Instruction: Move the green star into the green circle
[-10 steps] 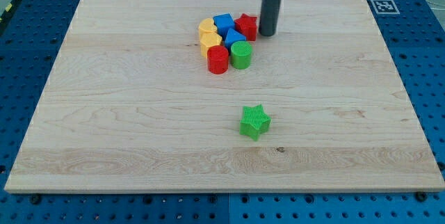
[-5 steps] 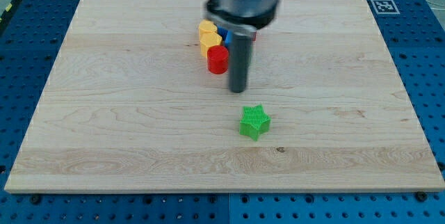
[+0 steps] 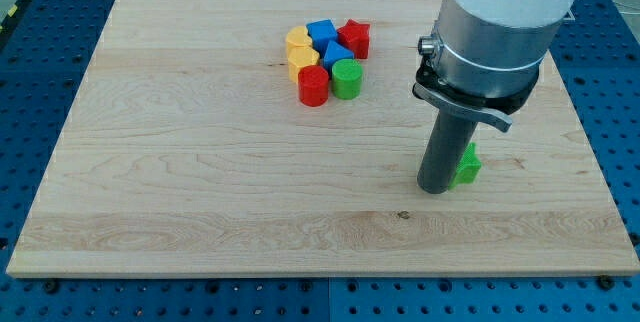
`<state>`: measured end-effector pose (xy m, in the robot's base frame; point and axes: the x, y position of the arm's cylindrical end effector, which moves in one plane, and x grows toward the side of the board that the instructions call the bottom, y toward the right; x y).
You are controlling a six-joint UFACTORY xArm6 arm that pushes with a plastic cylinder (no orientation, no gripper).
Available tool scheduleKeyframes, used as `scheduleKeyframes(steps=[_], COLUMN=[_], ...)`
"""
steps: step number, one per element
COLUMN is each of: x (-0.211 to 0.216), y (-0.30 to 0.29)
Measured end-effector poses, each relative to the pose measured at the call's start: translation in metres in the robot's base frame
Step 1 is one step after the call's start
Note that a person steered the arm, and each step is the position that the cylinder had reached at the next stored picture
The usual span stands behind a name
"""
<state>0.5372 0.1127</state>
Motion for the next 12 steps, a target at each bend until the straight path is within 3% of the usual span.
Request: scheduleKeyframes(steps=[3,4,5,6,8,9,11,12], x=[0.013,0.005,-0.037,-0.05,0.005,0.002,-0.062,-0.037], y=[-0.039,0.032,0.113,0.128,0.142,0.111,0.035,0.034])
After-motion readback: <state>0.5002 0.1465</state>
